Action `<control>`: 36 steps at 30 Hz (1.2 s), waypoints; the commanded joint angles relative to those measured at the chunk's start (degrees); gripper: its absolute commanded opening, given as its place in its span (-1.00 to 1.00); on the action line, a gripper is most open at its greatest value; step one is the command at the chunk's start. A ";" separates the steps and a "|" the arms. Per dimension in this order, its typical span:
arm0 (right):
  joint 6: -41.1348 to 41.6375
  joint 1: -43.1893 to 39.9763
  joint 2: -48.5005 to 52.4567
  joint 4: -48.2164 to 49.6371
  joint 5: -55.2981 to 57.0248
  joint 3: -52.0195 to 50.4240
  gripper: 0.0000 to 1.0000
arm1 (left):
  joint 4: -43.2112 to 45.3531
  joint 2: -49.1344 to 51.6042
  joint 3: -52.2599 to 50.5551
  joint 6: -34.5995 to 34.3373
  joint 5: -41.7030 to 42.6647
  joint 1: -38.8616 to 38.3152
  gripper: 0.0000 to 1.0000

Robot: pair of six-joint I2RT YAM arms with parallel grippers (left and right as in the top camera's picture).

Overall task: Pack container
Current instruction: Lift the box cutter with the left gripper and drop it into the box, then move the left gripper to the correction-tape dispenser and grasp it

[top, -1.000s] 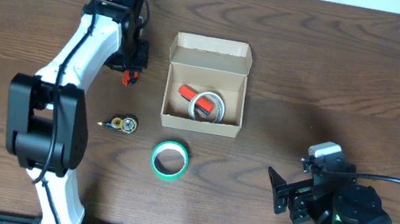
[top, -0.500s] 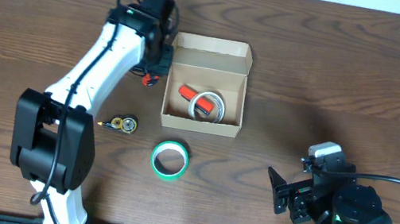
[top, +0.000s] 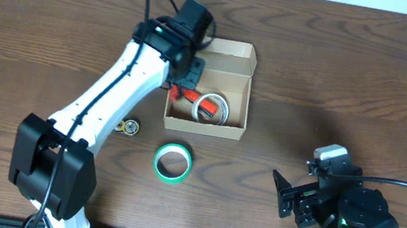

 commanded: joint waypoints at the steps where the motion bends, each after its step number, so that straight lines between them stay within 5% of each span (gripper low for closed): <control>1: 1.01 -0.57 -0.09 -0.04 0.50 -0.15 0.99 | -0.83 -1.09 0.79 -0.26 -1.03 -2.75 -0.31; 14: 1.01 -0.57 -0.07 -0.04 0.50 -0.15 0.98 | -0.76 -1.07 0.79 -2.08 -0.81 -8.79 -0.20; 18: 1.01 -0.57 -0.07 -0.04 0.50 -0.15 0.98 | -0.68 -1.20 0.79 -6.54 -0.79 -7.15 0.01; 22: 1.01 -0.57 -0.07 -0.04 0.50 -0.15 0.98 | -3.41 -2.60 0.79 -16.26 -0.92 -2.01 0.29; 30: 1.01 -0.57 -0.07 -0.04 0.50 -0.15 0.98 | -14.08 -6.95 -1.40 -43.36 -4.26 11.08 0.42; 36: 1.01 -0.57 -0.07 -0.04 0.50 -0.15 0.98 | -13.60 -8.35 -8.70 -64.94 -6.21 12.70 0.57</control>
